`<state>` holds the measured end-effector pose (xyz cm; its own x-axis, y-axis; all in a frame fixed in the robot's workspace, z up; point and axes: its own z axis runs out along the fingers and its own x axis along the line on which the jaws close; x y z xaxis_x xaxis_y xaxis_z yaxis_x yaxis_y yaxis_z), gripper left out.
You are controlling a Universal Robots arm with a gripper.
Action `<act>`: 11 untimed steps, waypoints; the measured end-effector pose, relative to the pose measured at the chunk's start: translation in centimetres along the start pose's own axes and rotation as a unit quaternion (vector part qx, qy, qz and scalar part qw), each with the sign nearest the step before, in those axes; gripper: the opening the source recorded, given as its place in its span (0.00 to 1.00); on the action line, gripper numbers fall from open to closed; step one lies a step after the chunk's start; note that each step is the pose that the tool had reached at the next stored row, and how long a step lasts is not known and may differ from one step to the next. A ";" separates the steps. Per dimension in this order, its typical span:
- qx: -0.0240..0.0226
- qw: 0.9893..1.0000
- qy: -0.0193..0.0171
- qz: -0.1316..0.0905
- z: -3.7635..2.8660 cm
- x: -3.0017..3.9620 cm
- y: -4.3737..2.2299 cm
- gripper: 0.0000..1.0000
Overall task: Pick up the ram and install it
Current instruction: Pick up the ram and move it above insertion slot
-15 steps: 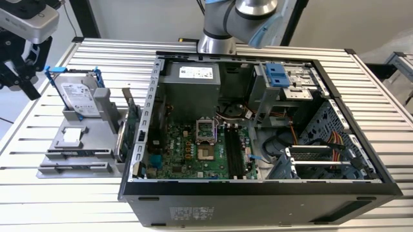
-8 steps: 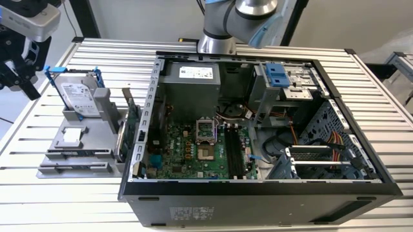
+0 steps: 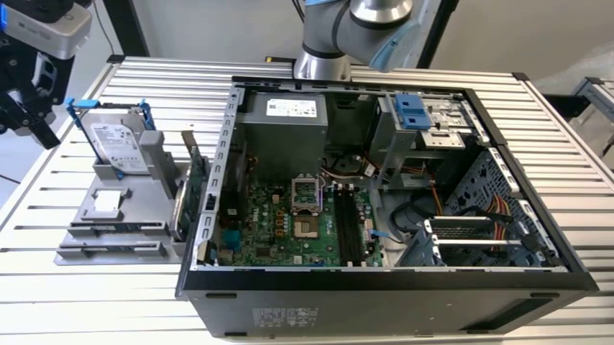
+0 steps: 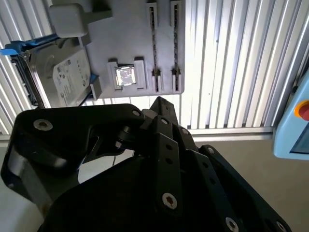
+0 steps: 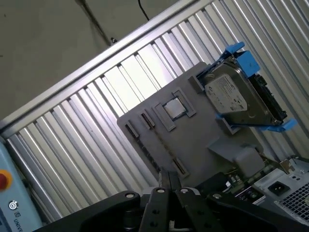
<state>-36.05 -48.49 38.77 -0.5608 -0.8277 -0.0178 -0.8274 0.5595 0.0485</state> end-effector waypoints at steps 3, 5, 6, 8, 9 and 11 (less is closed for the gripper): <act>0.000 1.000 0.001 -0.011 0.00 0.00 0.00 0.00; 0.000 1.000 0.001 -0.019 0.00 0.00 0.00 0.00; 0.000 1.000 0.001 -0.023 0.00 0.00 0.00 0.00; -0.001 1.000 0.002 -0.031 0.00 0.00 0.00 0.00; -0.001 0.999 0.002 -0.035 0.00 0.00 0.00 0.00; -0.001 0.999 0.002 -0.043 0.00 0.00 0.00 0.00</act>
<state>-36.05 -48.49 38.77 -0.4874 -0.8730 -0.0178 -0.8725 0.4861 0.0485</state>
